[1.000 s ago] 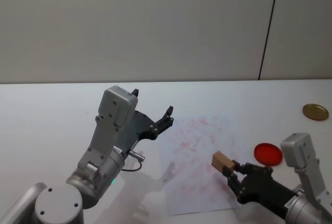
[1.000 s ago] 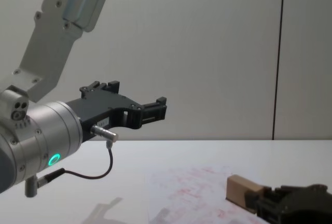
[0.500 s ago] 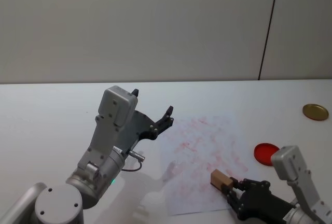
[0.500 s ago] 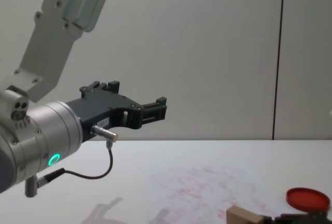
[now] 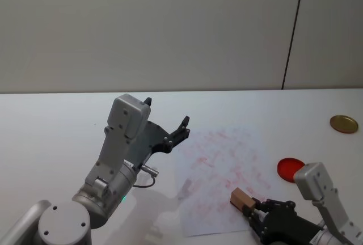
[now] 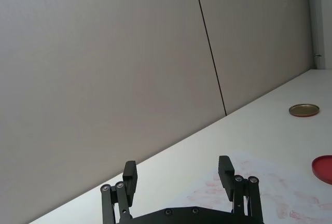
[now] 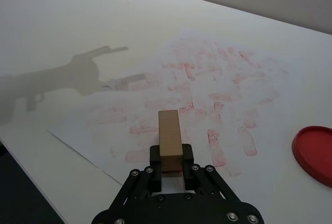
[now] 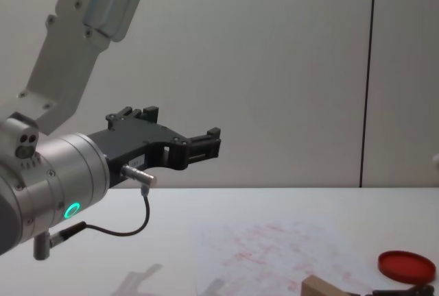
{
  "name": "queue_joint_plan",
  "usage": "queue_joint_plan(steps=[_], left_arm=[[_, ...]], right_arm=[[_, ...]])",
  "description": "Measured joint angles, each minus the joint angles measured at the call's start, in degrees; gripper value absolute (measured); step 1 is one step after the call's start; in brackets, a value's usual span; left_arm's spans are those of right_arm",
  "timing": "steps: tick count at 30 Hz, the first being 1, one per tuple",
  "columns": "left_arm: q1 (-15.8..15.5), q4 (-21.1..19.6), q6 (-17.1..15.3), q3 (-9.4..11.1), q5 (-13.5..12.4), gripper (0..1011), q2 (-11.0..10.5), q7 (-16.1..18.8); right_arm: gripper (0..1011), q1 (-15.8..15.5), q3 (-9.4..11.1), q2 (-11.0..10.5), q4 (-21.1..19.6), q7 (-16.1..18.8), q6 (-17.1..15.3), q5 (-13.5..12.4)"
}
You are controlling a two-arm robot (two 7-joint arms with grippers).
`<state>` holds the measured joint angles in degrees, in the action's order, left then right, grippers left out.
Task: Use the one hand to pick up the stamp and affix it onto the A4 paper.
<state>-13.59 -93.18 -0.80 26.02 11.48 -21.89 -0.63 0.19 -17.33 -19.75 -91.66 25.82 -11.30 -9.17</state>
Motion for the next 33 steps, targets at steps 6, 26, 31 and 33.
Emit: queue_joint_plan(steps=[6, 26, 31, 33], left_arm=[[0.0, 0.0, 0.0, 0.0, 0.0, 993, 0.0, 0.0], [0.0, 0.0, 0.0, 0.0, 0.0, 993, 0.0, 0.0], [0.0, 0.0, 0.0, 0.0, 0.0, 993, 0.0, 0.0], [0.0, 0.0, 0.0, 0.0, 0.0, 993, 0.0, 0.0]], right_arm=[[213, -0.1, 0.0, -0.1, 0.0, -0.2, 0.0, -0.8], [214, 0.9, 3.2, -1.0, -1.8, -7.9, 4.5, -6.0], [214, 1.8, 4.4, -1.5, -1.0, -10.1, 4.9, -6.3], [214, 2.1, 4.7, -1.7, -0.6, -10.7, 5.0, -6.4]])
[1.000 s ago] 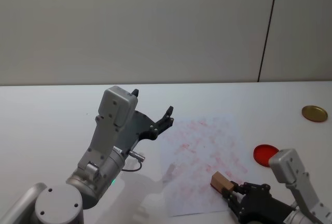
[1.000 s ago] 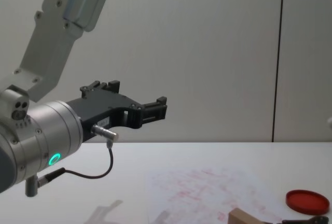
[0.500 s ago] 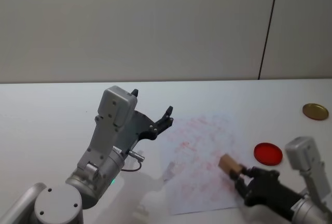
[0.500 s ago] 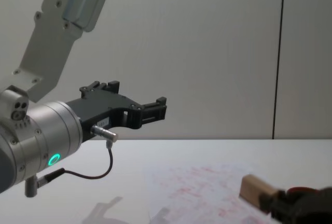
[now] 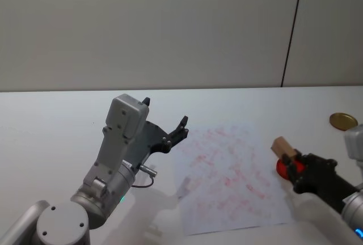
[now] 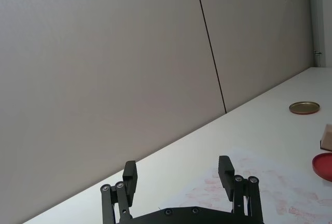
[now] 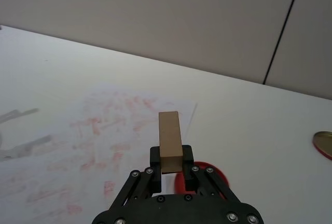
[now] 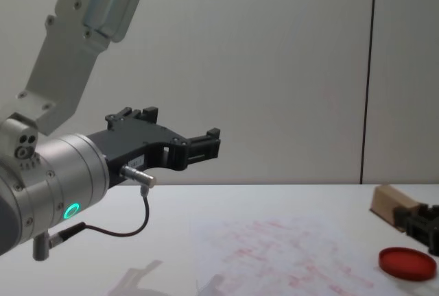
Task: Use the one hand to pick up the stamp and affix it onto the A4 paper.
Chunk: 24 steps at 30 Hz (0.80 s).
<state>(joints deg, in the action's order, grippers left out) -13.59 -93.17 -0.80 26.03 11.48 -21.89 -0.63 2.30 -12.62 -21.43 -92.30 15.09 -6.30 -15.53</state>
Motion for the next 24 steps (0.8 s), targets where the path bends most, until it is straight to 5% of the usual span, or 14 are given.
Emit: queue_joint_plan(steps=[24], left_arm=[[0.0, 0.0, 0.0, 0.0, 0.0, 993, 0.0, 0.0]], right_arm=[[214, 4.3, 1.7, 0.2, 7.7, -1.4, 0.0, 0.0]])
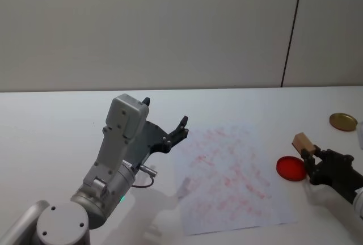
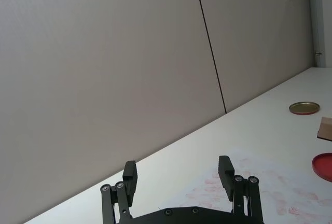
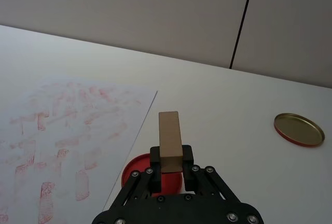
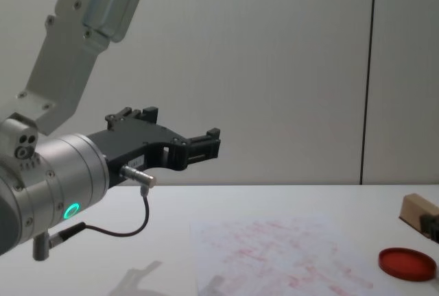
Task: Use the one hand to pick up the stamp and affix it onto the A4 paper.
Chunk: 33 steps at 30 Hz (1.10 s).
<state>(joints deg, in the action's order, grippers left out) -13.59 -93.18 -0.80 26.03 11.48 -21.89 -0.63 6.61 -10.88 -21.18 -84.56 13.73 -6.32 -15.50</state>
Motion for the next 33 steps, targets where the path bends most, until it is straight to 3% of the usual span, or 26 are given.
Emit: queue_joint_plan(steps=[26, 28, 33], left_arm=[[0.0, 0.0, 0.0, 0.0, 0.0, 993, 0.0, 0.0], [0.0, 0.0, 0.0, 0.0, 0.0, 993, 0.0, 0.0], [0.0, 0.0, 0.0, 0.0, 0.0, 993, 0.0, 0.0]], right_arm=[[217, 1.8, -1.6, 1.8, 3.3, 2.8, -0.5, 0.5], [242, 1.9, -1.6, 1.8, 3.4, 2.8, -0.7, 0.7], [424, 2.2, -1.6, 1.9, 3.8, 2.9, -1.3, 1.2]])
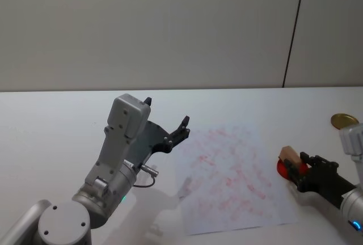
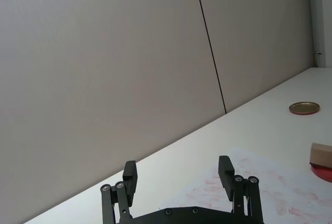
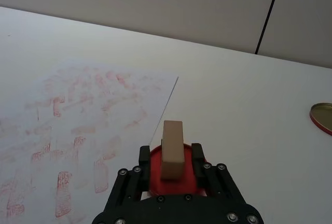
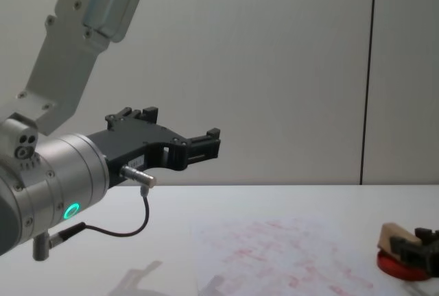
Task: Use the one hand to pick up the stamp and affix it onto the A4 paper.
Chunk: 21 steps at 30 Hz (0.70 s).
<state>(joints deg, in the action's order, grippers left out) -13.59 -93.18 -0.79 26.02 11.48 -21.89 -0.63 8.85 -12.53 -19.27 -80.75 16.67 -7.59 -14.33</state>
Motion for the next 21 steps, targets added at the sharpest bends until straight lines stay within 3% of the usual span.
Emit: queue_joint_plan(steps=[17, 21], left_arm=[[0.0, 0.0, 0.0, 0.0, 0.0, 993, 0.0, 0.0], [0.0, 0.0, 0.0, 0.0, 0.0, 993, 0.0, 0.0]], right_arm=[[954, 0.6, 0.2, -0.1, 0.1, -0.1, -0.8, 0.8], [1001, 0.6, 0.4, -0.3, -0.5, -0.2, -0.5, 0.8]])
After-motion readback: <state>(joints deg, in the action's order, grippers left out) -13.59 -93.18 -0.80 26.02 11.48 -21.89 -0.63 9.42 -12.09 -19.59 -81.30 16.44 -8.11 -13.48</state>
